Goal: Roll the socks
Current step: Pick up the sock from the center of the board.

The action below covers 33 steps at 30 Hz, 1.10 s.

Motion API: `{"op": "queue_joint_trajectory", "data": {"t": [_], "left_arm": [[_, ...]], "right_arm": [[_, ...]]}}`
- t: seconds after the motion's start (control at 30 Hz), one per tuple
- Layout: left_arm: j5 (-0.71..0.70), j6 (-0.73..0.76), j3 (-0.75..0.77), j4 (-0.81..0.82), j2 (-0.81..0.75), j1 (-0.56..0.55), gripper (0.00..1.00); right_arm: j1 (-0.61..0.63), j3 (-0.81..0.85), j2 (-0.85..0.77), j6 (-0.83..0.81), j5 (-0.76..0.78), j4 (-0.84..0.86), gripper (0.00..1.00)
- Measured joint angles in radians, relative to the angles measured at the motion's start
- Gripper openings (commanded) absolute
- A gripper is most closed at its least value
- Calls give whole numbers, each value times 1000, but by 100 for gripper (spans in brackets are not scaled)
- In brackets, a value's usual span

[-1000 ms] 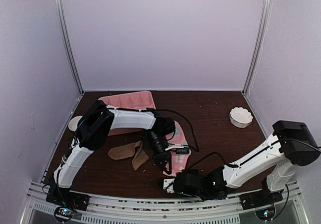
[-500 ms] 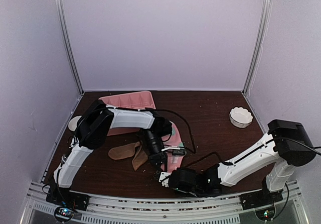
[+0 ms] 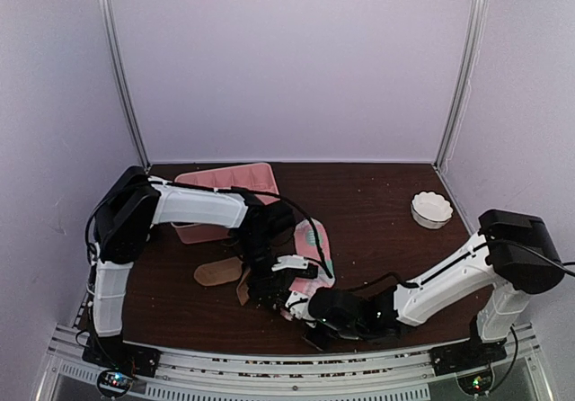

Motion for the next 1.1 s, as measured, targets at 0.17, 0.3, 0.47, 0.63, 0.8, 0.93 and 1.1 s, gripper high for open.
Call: {"op": "queue_joint_trajectory", "data": {"t": [0.17, 0.3, 0.47, 0.63, 0.8, 0.93, 1.1], "left_arm": [[-107, 5, -134, 138, -103, 9, 82], [-142, 20, -228, 223, -175, 10, 80], [-145, 31, -274, 294, -227, 25, 79], [-93, 103, -319, 312, -302, 13, 77], [-88, 179, -381, 354, -350, -31, 77], [-131, 221, -419, 410, -358, -84, 73], [-192, 240, -436, 509, -352, -128, 61]], "right_arm": [[-80, -84, -16, 104, -167, 150, 0], [-142, -134, -14, 175, -304, 253, 0], [-211, -188, 9, 248, -462, 381, 0], [-296, -245, 38, 377, -601, 511, 0], [-355, -250, 69, 474, -708, 560, 0], [-378, -234, 85, 528, -765, 552, 0], [-390, -216, 90, 570, -802, 526, 0]]}}
